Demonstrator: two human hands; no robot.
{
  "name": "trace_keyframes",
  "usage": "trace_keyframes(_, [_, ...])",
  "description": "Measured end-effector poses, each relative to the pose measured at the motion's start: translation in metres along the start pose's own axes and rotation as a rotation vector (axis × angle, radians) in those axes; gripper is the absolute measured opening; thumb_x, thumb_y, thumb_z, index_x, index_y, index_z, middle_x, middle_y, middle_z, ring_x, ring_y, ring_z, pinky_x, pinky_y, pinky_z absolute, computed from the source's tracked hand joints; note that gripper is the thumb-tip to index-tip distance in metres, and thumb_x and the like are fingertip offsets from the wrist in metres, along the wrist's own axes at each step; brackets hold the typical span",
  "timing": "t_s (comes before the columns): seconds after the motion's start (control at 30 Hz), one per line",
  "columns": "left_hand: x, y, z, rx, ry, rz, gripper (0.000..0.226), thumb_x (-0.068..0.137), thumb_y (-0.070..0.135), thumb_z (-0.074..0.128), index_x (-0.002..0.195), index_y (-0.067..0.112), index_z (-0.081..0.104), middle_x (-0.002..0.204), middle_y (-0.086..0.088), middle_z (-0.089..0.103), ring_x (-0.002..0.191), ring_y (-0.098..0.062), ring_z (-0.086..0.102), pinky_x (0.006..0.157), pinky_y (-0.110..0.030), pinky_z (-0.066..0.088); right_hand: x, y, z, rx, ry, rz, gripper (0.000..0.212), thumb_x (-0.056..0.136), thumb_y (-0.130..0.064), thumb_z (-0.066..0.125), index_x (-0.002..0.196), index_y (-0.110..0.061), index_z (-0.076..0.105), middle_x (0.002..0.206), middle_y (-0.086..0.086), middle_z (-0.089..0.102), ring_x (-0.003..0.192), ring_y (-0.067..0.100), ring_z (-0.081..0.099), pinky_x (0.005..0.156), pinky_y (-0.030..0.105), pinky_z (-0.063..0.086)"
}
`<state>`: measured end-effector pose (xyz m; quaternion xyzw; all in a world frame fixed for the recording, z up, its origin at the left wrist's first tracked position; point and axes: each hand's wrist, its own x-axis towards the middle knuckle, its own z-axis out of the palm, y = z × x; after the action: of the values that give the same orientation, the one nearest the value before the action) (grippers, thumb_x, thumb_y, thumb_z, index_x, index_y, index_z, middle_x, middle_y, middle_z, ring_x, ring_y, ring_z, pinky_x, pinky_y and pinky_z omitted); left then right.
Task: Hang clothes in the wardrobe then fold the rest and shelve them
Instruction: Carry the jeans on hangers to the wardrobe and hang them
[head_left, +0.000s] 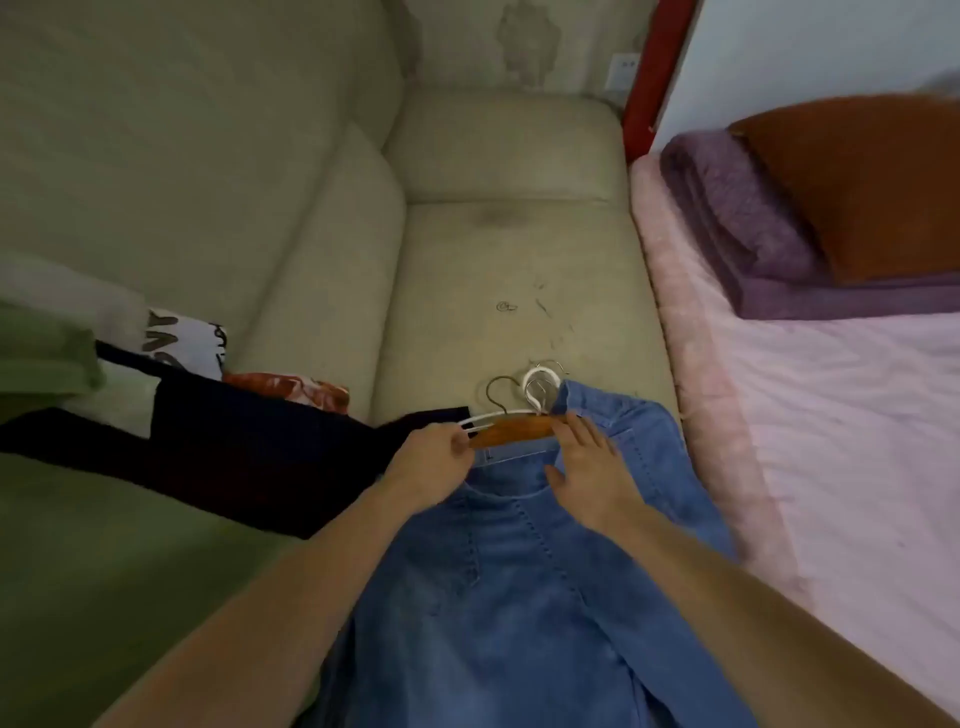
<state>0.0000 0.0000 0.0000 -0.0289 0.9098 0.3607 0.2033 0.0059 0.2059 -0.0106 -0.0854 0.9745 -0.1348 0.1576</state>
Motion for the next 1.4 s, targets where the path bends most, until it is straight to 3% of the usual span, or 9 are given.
trace_keyframes(0.3, [0.071,-0.040,0.073,0.259,-0.057,0.132,0.050,0.096,0.028,0.052,0.140,0.008,0.039,0.133,-0.012,0.050,0.116,-0.028,0.051,0.100,-0.042,0.042,0.030,0.033,0.067,-0.040,-0.054,-0.014,0.070,0.102,-0.035,0.036,0.152,-0.008,-0.005,0.159,0.004,-0.017,0.141,0.015,-0.024,0.118,0.029,-0.003])
trace_keyframes(0.43, [0.076,-0.034,0.064,0.312,-0.057,0.092,0.038,0.087,0.032,0.066,0.115,0.007,0.060,0.112,-0.013,0.057,0.105,-0.027,0.055,0.087,-0.037,0.047,0.016,0.038,0.070,0.084,-0.078,-0.030,0.071,0.101,-0.036,0.041,0.153,-0.012,-0.001,0.153,-0.006,-0.022,0.139,0.010,-0.023,0.121,0.034,0.008])
trace_keyframes(0.57, [0.055,-0.008,0.047,0.313,-0.004,0.106,0.024,0.082,0.034,0.073,0.098,0.016,0.068,0.100,0.001,0.062,0.094,-0.018,0.059,0.076,-0.033,0.050,-0.009,0.017,0.052,0.482,0.095,0.155,0.057,0.096,-0.037,0.053,0.146,-0.017,0.035,0.154,-0.007,0.025,0.143,0.014,0.021,0.113,0.021,0.023])
trace_keyframes(0.63, [0.031,0.004,0.047,0.285,0.075,0.115,0.020,0.082,0.036,0.071,0.097,0.022,0.069,0.100,0.006,0.060,0.094,-0.015,0.059,0.076,-0.032,0.049,-0.022,-0.002,0.039,0.912,0.173,0.337,0.031,0.092,-0.034,0.061,0.122,-0.031,0.053,0.125,-0.010,0.055,0.116,0.012,0.053,0.097,0.016,0.042])
trace_keyframes(0.77, [-0.013,0.030,0.056,0.248,0.108,0.099,0.019,0.082,0.043,0.067,0.089,0.026,0.071,0.086,0.009,0.057,0.086,-0.013,0.060,0.066,-0.028,0.042,-0.031,-0.023,0.037,1.577,0.119,0.500,0.045,0.086,-0.036,0.068,0.125,-0.025,0.049,0.107,0.001,0.069,0.103,0.018,0.066,0.095,0.037,0.051])
trace_keyframes(0.97, [-0.038,0.073,0.066,0.069,-0.330,0.243,0.016,0.083,0.018,0.063,0.069,0.011,0.067,0.075,-0.007,0.068,0.073,-0.019,0.063,0.071,-0.038,0.053,-0.039,0.003,0.041,1.189,0.363,0.709,0.058,0.091,-0.002,0.052,0.143,-0.016,0.031,0.131,0.012,0.055,0.112,0.027,0.057,0.098,0.044,0.047])
trace_keyframes(1.17, [0.003,0.071,0.050,-0.143,0.174,0.234,0.019,0.090,0.021,0.061,0.106,0.019,0.071,0.098,0.004,0.072,0.087,-0.013,0.067,0.081,-0.030,0.053,-0.059,0.045,0.007,0.770,0.207,0.510,0.044,0.097,-0.018,0.048,0.140,-0.016,0.037,0.104,-0.002,0.057,0.084,0.015,0.053,0.075,0.029,0.037])
trace_keyframes(1.3, [0.044,0.036,0.064,0.171,-0.048,0.026,0.036,0.095,0.026,0.055,0.127,0.009,0.059,0.128,-0.010,0.059,0.115,-0.026,0.056,0.094,-0.037,0.048,-0.039,0.040,0.010,0.915,0.081,0.553,0.055,0.096,-0.029,0.047,0.147,-0.024,0.026,0.131,-0.001,0.051,0.106,0.019,0.051,0.088,0.032,0.040])
trace_keyframes(1.4, [0.060,0.022,0.074,0.242,-0.032,0.041,0.030,0.096,0.025,0.052,0.117,0.006,0.062,0.120,-0.013,0.060,0.107,-0.028,0.058,0.079,-0.032,0.047,-0.030,0.033,0.020,1.066,0.025,0.609,0.062,0.097,-0.033,0.046,0.151,-0.027,0.015,0.138,-0.009,0.038,0.127,0.022,0.043,0.106,0.037,0.036])
